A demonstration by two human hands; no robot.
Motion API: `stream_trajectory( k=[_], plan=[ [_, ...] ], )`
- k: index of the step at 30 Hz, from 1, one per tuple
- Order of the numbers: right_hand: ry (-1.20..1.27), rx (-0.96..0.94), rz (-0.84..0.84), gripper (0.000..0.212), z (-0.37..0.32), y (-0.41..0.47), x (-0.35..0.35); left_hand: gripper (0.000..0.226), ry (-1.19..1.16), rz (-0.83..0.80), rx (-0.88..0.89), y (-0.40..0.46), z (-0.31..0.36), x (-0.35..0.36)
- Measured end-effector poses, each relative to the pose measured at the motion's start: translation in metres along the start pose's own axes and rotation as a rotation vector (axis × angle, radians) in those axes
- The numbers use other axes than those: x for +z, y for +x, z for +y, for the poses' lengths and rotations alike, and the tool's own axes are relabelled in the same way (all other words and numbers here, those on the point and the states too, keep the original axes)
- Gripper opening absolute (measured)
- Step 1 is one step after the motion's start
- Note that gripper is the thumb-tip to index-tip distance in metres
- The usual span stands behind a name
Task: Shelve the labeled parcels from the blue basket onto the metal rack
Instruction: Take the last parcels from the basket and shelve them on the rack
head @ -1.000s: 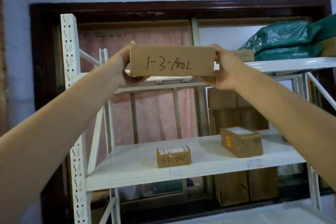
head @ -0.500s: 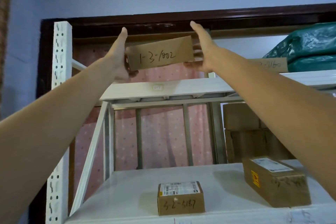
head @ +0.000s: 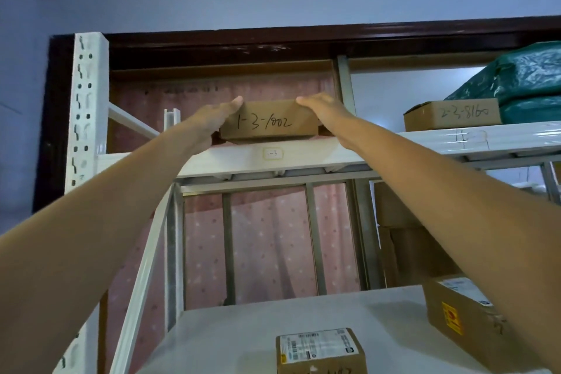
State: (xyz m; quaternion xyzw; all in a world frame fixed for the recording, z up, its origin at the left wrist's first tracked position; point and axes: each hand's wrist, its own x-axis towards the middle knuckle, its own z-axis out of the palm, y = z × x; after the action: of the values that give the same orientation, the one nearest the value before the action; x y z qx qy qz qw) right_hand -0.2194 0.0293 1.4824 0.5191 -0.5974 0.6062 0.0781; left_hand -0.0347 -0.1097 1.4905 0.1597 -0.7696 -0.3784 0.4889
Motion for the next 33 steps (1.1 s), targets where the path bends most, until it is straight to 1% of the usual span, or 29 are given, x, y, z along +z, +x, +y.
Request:
stream_trajectory(
  k=[2,5,8,10,15,18,25,31,33],
  plan=[
    [-0.044,-0.01,-0.004,0.041,0.001,0.002,0.001,0.05,0.063,0.002,0.017,0.004,-0.002,0.0],
    [-0.104,-0.03,0.0,0.033,0.005,0.004,0.0,0.051,0.17,-0.032,0.019,0.009,-0.004,0.001],
    [-0.155,-0.042,-0.018,0.034,0.007,0.005,-0.001,0.059,0.218,-0.049,0.003,0.009,-0.003,0.001],
    [-0.185,-0.053,-0.03,0.036,0.008,0.004,-0.001,0.06,0.245,-0.068,-0.012,0.009,-0.001,0.001],
    [-0.276,-0.096,-0.012,0.029,0.012,0.002,0.001,0.063,0.328,-0.086,-0.018,0.008,0.0,0.004],
    [-0.289,-0.1,-0.033,0.023,0.011,0.0,0.0,0.061,0.333,-0.101,-0.008,0.007,0.0,0.005],
    [-0.298,-0.087,-0.046,0.032,0.009,-0.001,0.003,0.049,0.373,-0.095,0.016,0.008,-0.004,0.005],
    [-0.277,-0.073,-0.05,0.032,0.009,-0.001,0.0,0.054,0.375,-0.073,0.011,0.009,-0.006,0.005],
    [-0.258,-0.079,-0.054,0.037,0.009,-0.002,0.0,0.057,0.376,-0.072,0.003,0.006,-0.004,0.005]
  ],
)
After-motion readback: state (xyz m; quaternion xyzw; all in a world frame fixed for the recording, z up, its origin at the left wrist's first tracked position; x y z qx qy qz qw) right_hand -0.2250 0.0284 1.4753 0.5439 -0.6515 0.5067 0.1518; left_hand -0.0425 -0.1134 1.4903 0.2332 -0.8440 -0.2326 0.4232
